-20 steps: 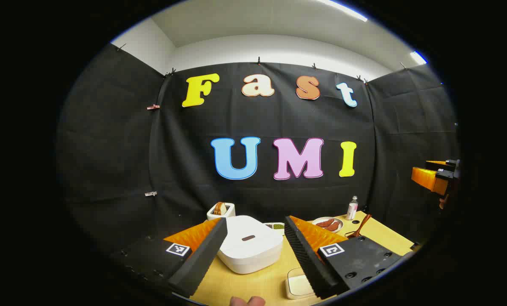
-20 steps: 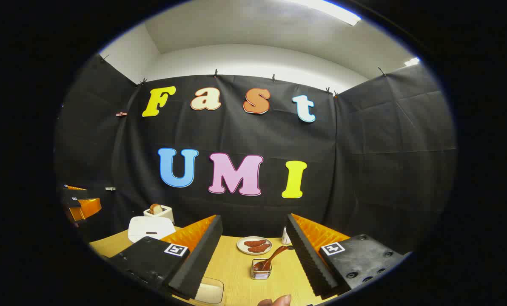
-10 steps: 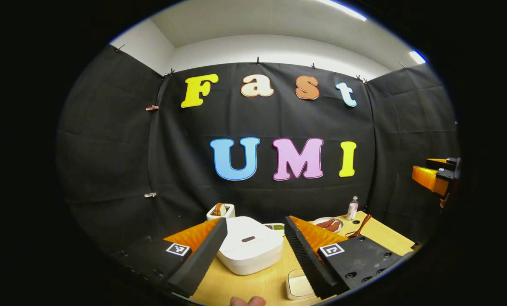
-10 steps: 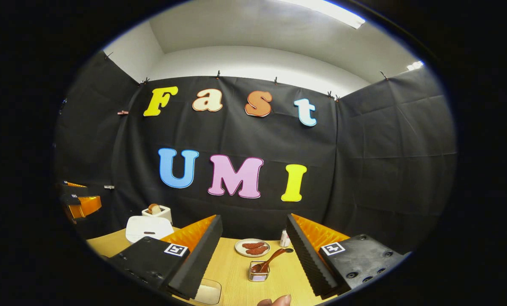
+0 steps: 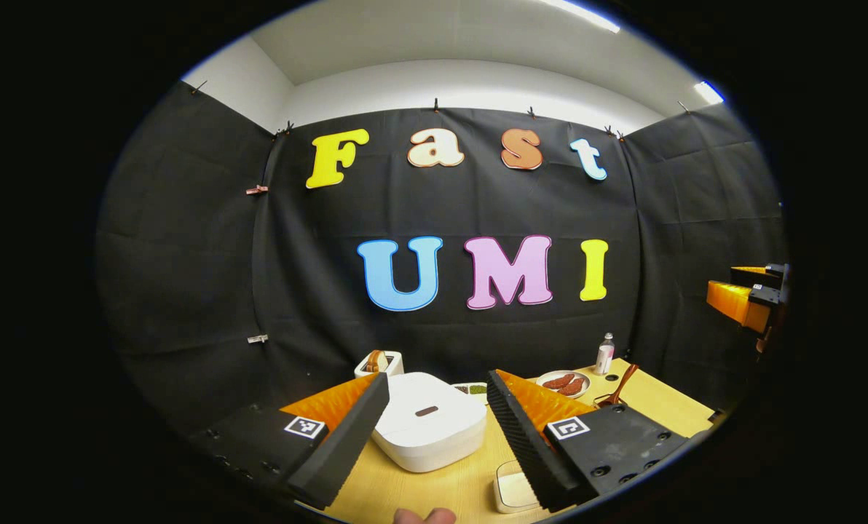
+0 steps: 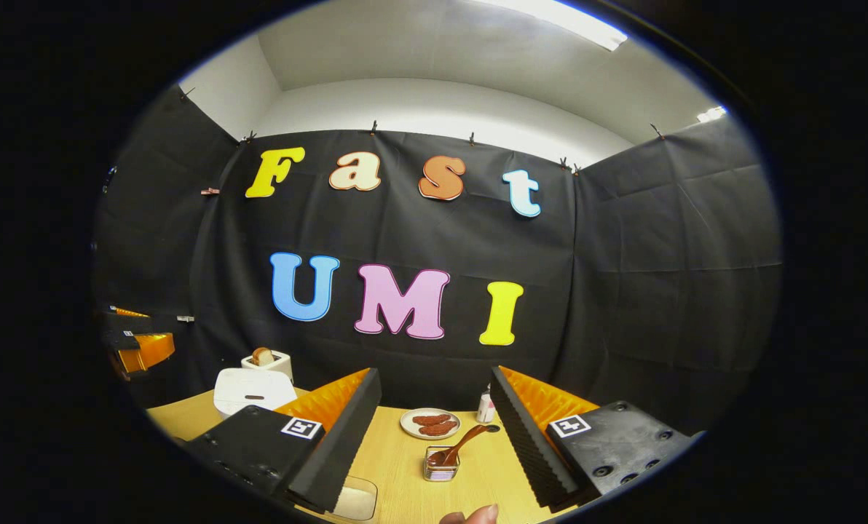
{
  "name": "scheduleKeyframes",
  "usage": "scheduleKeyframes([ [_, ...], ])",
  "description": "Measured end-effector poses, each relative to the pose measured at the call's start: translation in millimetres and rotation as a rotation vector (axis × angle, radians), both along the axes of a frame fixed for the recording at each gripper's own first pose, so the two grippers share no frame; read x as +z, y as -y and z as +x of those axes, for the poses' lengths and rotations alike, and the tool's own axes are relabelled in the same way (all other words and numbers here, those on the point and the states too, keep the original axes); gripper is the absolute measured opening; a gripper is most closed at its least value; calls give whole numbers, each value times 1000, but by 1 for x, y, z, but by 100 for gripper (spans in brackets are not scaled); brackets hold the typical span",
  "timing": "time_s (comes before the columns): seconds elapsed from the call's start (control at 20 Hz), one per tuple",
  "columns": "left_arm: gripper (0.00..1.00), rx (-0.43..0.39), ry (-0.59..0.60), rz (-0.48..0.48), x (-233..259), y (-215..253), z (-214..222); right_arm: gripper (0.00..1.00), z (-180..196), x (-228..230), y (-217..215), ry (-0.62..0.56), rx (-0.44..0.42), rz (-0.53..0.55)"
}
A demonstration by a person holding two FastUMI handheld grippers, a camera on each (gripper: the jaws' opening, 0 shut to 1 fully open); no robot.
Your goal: Close the left gripper, press the button to open the rice cooker; take a wooden spoon from the chopstick holder with the right hand, scoop a spoonful of rice and pour it into the rice cooker, then put the wooden spoon back into the chopstick holder.
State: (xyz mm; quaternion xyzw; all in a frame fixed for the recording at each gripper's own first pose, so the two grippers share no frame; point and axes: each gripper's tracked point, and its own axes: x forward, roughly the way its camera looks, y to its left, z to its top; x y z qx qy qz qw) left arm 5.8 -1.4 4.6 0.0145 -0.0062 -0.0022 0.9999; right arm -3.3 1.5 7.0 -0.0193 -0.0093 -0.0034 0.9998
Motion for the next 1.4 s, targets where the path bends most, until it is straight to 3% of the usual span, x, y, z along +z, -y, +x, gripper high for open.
scheduleKeyframes([
  [0.45,92,-25,-3,-1,-2,6,22,97,1,-1,-2,-5,8,-7],
  [0.6,82,-42,-6,4,-4,10,32,97,4,-1,-3,-6,8,-10],
  [0.65,73,-48,-10,6,-6,11,35,97,3,-2,-3,-7,9,-13],
  [0.7,74,-52,-11,7,-7,12,36,97,3,-2,-2,-7,10,-15],
  [1.0,54,-101,-31,23,-18,23,59,97,7,-5,-3,-12,16,-23],
  [1.05,41,-105,-46,32,-22,23,65,97,7,-6,-4,-11,18,-26],
  [1.1,38,-95,-55,41,-27,20,73,97,8,-5,-4,-10,20,-28],
  [1.25,10,-108,-89,30,-45,21,96,97,11,-9,-5,-15,26,-39],
  [1.4,8,-134,-131,-4,-69,19,121,97,11,-14,-4,-24,28,-42],
])
